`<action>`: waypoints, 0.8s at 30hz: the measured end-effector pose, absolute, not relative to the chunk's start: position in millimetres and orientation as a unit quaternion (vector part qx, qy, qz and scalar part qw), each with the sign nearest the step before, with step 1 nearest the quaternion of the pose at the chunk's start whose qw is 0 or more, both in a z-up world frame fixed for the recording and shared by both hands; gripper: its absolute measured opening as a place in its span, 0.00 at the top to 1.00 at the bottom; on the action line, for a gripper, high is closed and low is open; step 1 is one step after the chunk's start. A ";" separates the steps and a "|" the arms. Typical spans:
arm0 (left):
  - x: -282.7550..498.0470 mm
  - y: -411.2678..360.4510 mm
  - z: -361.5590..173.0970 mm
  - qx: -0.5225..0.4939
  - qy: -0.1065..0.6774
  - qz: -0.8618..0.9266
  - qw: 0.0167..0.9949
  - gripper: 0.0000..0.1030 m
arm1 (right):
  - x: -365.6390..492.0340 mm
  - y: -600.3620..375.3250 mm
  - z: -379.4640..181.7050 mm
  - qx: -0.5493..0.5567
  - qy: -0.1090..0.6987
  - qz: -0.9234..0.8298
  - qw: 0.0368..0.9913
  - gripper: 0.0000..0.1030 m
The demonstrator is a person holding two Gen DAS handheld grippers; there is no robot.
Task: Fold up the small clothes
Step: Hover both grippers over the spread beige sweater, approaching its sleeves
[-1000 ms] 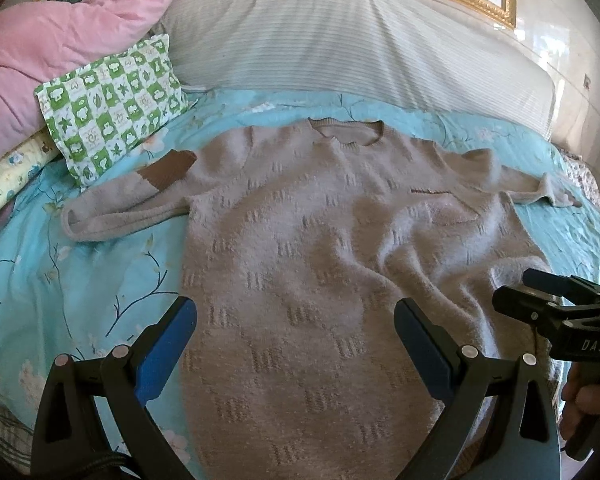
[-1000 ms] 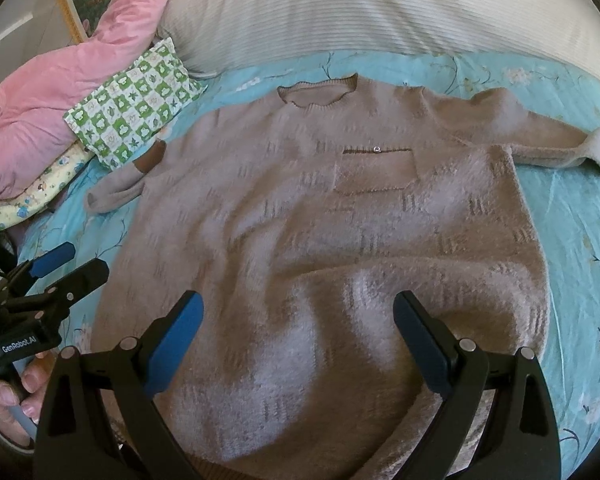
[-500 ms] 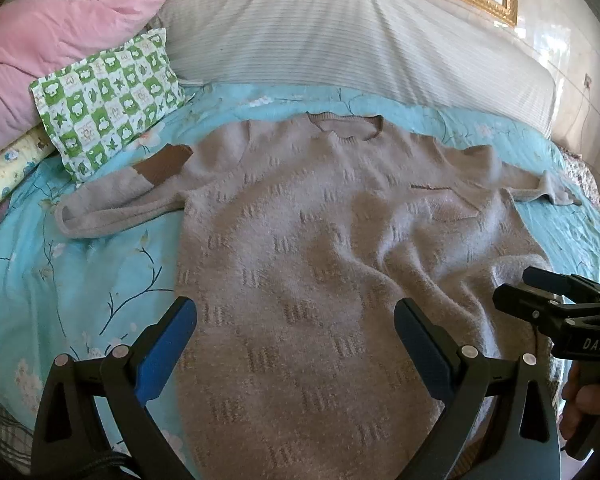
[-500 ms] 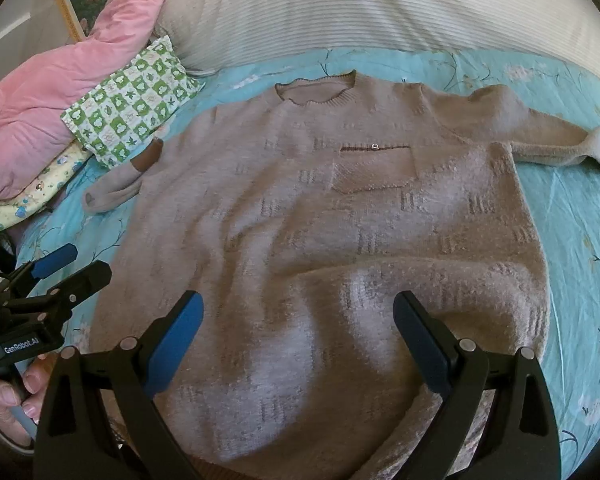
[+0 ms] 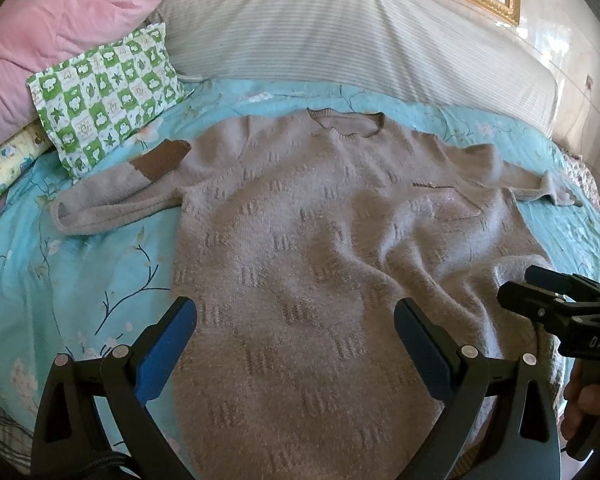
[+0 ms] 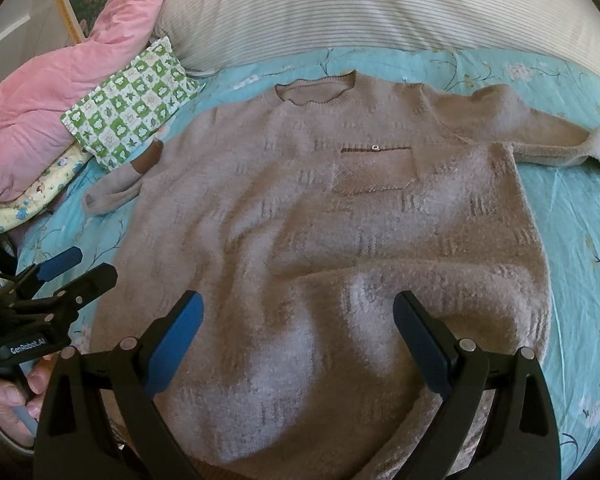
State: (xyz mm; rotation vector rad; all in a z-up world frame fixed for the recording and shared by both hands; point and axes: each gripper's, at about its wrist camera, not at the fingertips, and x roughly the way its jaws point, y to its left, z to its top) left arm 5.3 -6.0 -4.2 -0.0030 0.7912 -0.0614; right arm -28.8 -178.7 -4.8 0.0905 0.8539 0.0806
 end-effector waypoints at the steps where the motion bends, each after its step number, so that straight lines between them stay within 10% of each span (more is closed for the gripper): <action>1: 6.2 -5.8 -5.0 -0.002 0.387 -0.030 0.922 0.03 | -28.0 -179.1 -3.6 0.033 0.406 0.035 0.912 0.07; 24: 100.0 8.4 -1.2 -0.013 0.393 -0.041 0.918 0.03 | -32.7 -369.5 52.8 0.135 0.344 -0.124 0.921 0.07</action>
